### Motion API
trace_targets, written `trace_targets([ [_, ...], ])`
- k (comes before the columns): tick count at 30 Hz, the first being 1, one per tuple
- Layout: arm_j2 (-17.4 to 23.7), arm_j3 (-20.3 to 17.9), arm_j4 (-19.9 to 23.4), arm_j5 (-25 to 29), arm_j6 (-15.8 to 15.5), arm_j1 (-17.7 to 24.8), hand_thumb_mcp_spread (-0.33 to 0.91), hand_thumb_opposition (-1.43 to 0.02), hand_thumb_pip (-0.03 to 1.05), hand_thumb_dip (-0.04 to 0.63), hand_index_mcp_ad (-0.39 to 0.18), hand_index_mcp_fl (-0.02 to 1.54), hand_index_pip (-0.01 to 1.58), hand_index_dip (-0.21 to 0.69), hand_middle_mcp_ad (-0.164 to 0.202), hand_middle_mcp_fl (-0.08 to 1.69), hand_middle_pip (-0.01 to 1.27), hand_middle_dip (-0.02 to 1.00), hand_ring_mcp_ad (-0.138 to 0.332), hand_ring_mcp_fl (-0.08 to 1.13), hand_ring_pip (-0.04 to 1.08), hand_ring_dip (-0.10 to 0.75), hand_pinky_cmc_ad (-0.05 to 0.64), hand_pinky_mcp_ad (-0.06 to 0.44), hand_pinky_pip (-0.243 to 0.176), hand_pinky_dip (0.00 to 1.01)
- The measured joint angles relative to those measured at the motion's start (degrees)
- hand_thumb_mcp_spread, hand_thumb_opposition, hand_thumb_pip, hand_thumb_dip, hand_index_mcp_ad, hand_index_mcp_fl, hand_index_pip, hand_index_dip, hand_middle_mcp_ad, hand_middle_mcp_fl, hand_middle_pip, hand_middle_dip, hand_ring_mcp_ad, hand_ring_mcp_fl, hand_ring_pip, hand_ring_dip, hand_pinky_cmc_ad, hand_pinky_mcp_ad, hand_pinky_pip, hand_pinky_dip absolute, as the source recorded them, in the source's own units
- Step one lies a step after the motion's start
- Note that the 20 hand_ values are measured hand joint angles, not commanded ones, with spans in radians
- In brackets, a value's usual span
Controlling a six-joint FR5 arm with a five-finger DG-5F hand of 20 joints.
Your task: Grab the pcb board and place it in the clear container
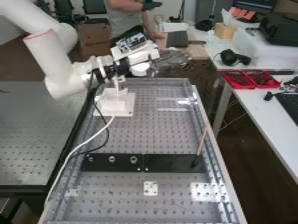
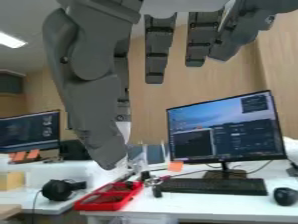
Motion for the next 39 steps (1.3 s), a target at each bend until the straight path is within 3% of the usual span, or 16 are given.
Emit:
trace_targets([
  [7,-4.7,5.5,-2.1,1.4,0.5,4.7,0.71,-0.92,0.42,0.234,-0.264,0.67,1.26,0.157,-0.002,0.24,0.13,0.17,0.148,0.08,0.10,0.035,0.271,0.105,-0.086,0.17],
  [13,-7.5,8.7,-6.1,9.2,-0.6,7.4,0.70,-0.93,0.42,0.234,-0.264,0.69,1.23,0.171,0.002,0.24,0.13,0.17,0.148,0.08,0.10,0.037,0.272,0.105,-0.086,0.17],
  [28,-10.5,12.3,-17.0,21.5,-4.0,9.7,0.71,-0.94,0.42,0.234,-0.264,0.73,1.15,0.236,0.002,0.24,0.13,0.17,0.148,0.08,0.10,0.037,0.276,0.105,-0.082,0.17],
  [36,-11.8,14.1,-20.6,22.7,-3.7,10.2,0.71,-0.94,0.42,0.234,-0.253,0.74,1.14,0.267,0.000,0.24,0.13,0.17,0.148,0.08,0.10,0.037,0.272,0.112,-0.082,0.17],
  [39,-12.2,14.7,-22.4,23.0,-3.4,10.2,0.71,-0.96,0.41,0.237,-0.255,0.76,1.06,0.288,0.003,0.23,0.13,0.17,0.148,0.08,0.10,0.037,0.272,0.112,-0.086,0.17],
])
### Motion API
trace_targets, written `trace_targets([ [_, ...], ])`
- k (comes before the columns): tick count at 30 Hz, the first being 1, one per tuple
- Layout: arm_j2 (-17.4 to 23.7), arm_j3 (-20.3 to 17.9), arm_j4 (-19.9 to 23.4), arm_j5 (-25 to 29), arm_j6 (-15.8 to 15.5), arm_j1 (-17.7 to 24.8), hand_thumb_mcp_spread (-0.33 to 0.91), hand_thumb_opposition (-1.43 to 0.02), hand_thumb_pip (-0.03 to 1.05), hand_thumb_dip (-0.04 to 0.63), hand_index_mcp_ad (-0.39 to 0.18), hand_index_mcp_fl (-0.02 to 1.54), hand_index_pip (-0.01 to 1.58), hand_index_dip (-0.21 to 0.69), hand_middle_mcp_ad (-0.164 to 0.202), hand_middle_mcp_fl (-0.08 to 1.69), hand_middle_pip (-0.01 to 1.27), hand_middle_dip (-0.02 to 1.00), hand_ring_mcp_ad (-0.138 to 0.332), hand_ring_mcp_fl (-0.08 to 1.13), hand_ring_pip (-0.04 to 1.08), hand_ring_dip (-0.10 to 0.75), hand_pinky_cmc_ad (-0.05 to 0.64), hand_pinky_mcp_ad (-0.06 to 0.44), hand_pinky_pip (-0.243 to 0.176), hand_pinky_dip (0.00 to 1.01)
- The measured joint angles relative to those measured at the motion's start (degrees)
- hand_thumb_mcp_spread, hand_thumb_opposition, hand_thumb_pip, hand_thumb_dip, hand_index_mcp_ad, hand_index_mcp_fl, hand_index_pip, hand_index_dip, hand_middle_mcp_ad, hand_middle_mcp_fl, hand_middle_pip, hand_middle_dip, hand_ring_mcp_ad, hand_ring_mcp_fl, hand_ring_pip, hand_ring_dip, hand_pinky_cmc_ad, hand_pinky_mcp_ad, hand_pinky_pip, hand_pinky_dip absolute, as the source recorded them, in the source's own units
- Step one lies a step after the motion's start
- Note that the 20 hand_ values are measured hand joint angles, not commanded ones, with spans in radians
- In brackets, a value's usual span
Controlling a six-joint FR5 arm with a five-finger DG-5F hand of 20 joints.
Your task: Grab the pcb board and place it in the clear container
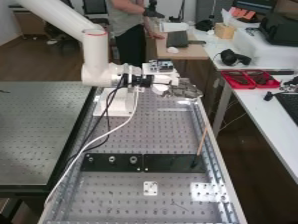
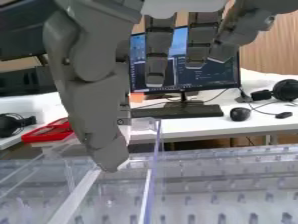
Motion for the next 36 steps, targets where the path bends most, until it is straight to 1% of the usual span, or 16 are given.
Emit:
trace_targets([
  [1,-0.1,0.3,-1.0,0.0,0.1,0.0,0.71,-0.94,0.42,0.239,-0.253,0.76,1.04,0.300,0.000,0.22,0.13,0.17,0.148,0.08,0.10,0.037,0.276,0.108,-0.086,0.17],
  [2,-0.2,0.5,-1.7,0.0,0.3,-0.1,0.71,-0.94,0.39,0.243,-0.253,0.76,0.99,0.312,0.003,0.20,0.13,0.17,0.148,0.08,0.10,0.037,0.278,0.108,-0.086,0.17],
  [4,-0.1,0.6,-2.0,0.0,0.8,-0.4,0.64,-0.91,0.28,0.236,-0.237,0.54,0.83,0.300,0.003,0.17,0.13,0.17,0.148,0.07,0.10,0.037,0.276,0.108,-0.086,0.17],
  [5,0.1,0.4,-1.9,0.0,1.2,-0.6,0.62,-0.90,0.28,0.236,-0.229,0.43,0.73,0.300,0.003,0.15,0.13,0.17,0.148,0.07,0.10,0.037,0.276,0.115,-0.086,0.17],
  [7,0.5,0.0,-1.4,-0.1,2.0,-0.9,0.59,-0.88,0.29,0.239,-0.218,0.34,0.62,0.309,0.000,0.13,0.13,0.17,0.152,0.06,0.10,0.037,0.274,0.115,-0.086,0.17],
  [8,0.8,-0.3,-1.2,-0.1,2.2,-1.0,0.58,-0.86,0.29,0.239,-0.204,0.29,0.54,0.316,0.003,0.13,0.13,0.17,0.148,0.06,0.10,0.037,0.274,0.115,-0.086,0.17],
  [9,1.2,-0.7,-0.7,-0.2,2.5,-1.2,0.58,-0.85,0.29,0.239,-0.202,0.26,0.48,0.316,0.003,0.10,0.13,0.17,0.150,0.05,0.10,0.037,0.274,0.115,-0.086,0.17],
  [12,2.4,-1.8,0.1,-0.3,2.9,-1.6,0.56,-0.82,0.29,0.229,-0.194,0.19,0.35,0.340,0.003,0.08,0.13,0.17,0.148,0.04,0.10,0.037,0.267,0.113,-0.086,0.17],
  [14,3.8,-2.7,0.8,-0.4,3.1,-2.0,0.56,-0.80,0.29,0.222,-0.190,0.19,0.29,0.351,0.003,0.08,0.13,0.17,0.152,0.03,0.10,0.037,0.262,0.112,-0.086,0.17],
  [20,9.3,-5.2,1.6,-0.9,2.9,-3.3,0.56,-0.76,0.29,0.222,-0.190,0.17,0.23,0.367,0.000,0.08,0.13,0.17,0.152,0.02,0.10,0.037,0.264,0.115,-0.086,0.17],
  [23,13.5,-6.7,1.0,-1.6,2.4,-4.7,0.57,-0.76,0.29,0.223,-0.188,0.17,0.23,0.375,0.000,0.08,0.13,0.17,0.152,0.00,0.09,0.037,0.264,0.113,-0.080,0.17],
  [26,16.5,-7.8,0.2,-2.2,2.0,-6.0,0.54,-0.74,0.29,0.220,-0.188,0.17,0.21,0.377,0.000,0.08,0.13,0.17,0.152,0.00,0.09,0.037,0.265,0.120,-0.080,0.17],
  [28,17.1,-8.3,-0.3,-2.5,1.7,-6.5,0.54,-0.74,0.29,0.220,-0.187,0.19,0.19,0.377,0.000,0.05,0.13,0.17,0.152,0.00,0.09,0.037,0.265,0.119,-0.079,0.18],
  [34,17.2,-8.4,-0.4,-2.6,1.7,-6.6,0.54,-0.74,0.29,0.222,-0.187,0.21,0.15,0.382,0.003,0.05,0.13,0.17,0.154,0.00,0.09,0.037,0.265,0.119,-0.075,0.19],
  [35,17.2,-8.4,-0.4,-2.6,1.7,-6.6,0.53,-0.75,0.29,0.206,-0.187,0.21,0.15,0.379,0.003,0.05,0.13,0.17,0.154,0.00,0.10,0.037,0.265,0.115,-0.075,0.19],
  [36,17.2,-8.4,-0.4,-2.6,1.7,-6.6,0.53,-0.74,0.29,0.206,-0.187,0.21,0.15,0.391,0.003,0.05,0.13,0.17,0.154,0.00,0.10,0.037,0.271,0.117,-0.075,0.19],
])
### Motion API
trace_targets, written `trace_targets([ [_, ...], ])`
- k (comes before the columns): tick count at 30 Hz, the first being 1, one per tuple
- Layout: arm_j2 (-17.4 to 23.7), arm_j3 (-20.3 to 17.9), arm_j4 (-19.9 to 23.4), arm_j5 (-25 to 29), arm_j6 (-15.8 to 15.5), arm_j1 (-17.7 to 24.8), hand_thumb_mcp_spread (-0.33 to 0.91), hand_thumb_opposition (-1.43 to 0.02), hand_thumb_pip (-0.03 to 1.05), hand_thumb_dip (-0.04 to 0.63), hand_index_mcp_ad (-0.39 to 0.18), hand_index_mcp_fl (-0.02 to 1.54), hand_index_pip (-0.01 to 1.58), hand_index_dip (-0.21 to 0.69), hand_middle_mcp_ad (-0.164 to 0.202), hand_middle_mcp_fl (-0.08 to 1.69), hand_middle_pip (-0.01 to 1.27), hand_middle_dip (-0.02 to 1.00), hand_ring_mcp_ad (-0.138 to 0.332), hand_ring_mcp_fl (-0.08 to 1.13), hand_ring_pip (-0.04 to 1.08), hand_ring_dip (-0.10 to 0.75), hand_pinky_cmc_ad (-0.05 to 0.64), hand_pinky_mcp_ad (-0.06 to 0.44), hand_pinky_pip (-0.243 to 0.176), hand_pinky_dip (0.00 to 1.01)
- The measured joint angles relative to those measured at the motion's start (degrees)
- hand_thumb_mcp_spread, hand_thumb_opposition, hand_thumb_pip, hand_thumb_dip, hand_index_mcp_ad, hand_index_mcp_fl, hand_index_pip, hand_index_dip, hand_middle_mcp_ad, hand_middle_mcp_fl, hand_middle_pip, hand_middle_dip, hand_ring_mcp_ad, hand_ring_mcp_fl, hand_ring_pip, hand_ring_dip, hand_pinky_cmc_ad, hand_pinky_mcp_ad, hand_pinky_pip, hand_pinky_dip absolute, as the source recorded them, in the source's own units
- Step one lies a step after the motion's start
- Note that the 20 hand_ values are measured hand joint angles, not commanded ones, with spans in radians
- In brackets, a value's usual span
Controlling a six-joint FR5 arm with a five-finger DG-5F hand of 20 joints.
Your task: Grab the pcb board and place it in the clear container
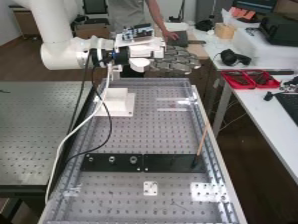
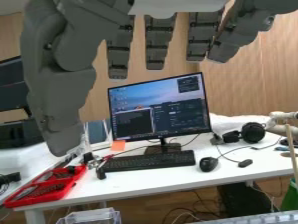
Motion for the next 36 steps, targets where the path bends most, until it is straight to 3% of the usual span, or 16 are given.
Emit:
trace_targets([
  [6,0.4,-0.1,-0.7,-0.1,0.0,-0.4,0.53,-0.75,0.29,0.204,-0.199,0.22,0.13,0.398,-0.005,0.05,0.13,0.17,0.154,0.00,0.10,0.037,0.276,0.117,-0.075,0.19],
  [13,6.9,0.3,-8.4,-1.3,-0.2,-5.9,0.53,-0.74,0.29,0.204,-0.178,0.22,0.13,0.412,0.002,0.05,0.13,0.17,0.154,0.00,0.09,0.037,0.278,0.115,-0.075,0.19],
  [18,8.8,1.3,-12.4,-3.0,-0.7,-8.2,0.52,-0.73,0.29,0.204,-0.175,0.22,0.12,0.414,0.003,0.05,0.13,0.17,0.159,0.00,0.09,0.037,0.278,0.117,-0.075,0.19],
  [36,9.7,0.9,-12.7,-3.1,-0.9,-8.1,0.51,-0.73,0.29,0.188,-0.175,0.22,0.12,0.414,0.003,0.05,0.13,0.17,0.164,0.00,0.09,0.037,0.295,0.126,-0.079,0.21],
])
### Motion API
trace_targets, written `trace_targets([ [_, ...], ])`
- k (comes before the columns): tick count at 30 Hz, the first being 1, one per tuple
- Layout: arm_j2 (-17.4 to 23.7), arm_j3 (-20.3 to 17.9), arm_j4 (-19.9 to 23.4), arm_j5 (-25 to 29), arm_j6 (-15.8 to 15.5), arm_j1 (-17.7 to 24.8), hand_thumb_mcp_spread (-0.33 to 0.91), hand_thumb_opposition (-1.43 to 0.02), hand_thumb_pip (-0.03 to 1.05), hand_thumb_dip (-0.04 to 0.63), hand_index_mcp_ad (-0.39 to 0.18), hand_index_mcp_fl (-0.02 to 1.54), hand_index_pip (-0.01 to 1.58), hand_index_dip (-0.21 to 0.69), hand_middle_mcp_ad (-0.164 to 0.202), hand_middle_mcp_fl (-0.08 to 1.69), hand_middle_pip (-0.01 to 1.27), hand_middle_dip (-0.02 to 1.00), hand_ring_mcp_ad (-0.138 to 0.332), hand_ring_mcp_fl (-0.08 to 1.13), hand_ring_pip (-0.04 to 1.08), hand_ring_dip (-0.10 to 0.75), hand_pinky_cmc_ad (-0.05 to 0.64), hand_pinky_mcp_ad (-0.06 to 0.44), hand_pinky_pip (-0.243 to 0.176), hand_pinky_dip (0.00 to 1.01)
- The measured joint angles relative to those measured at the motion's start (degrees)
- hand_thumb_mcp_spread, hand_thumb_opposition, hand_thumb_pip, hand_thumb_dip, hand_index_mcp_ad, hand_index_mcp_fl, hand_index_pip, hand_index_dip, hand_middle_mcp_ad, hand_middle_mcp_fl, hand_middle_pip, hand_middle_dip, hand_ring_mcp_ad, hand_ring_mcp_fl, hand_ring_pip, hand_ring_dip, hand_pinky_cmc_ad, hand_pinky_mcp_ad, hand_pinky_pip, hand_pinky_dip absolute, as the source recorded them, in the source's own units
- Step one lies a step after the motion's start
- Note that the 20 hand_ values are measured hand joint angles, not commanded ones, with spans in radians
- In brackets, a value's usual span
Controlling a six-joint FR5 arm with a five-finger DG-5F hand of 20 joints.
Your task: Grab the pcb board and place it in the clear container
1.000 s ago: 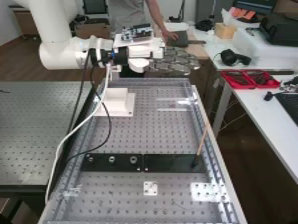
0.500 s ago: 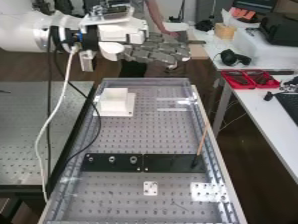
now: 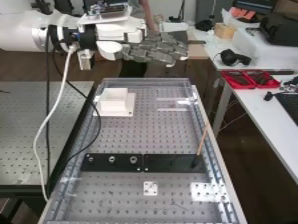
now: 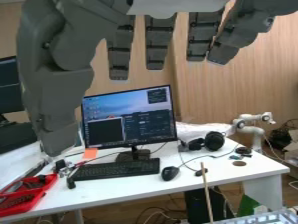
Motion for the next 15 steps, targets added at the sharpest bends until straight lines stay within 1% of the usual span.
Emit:
trace_targets([
  [15,-0.1,0.2,0.2,0.2,0.2,0.5,0.52,-0.73,0.29,0.192,-0.176,0.22,0.12,0.415,0.003,0.05,0.13,0.17,0.164,0.00,0.09,0.037,0.295,0.129,-0.079,0.21],
])
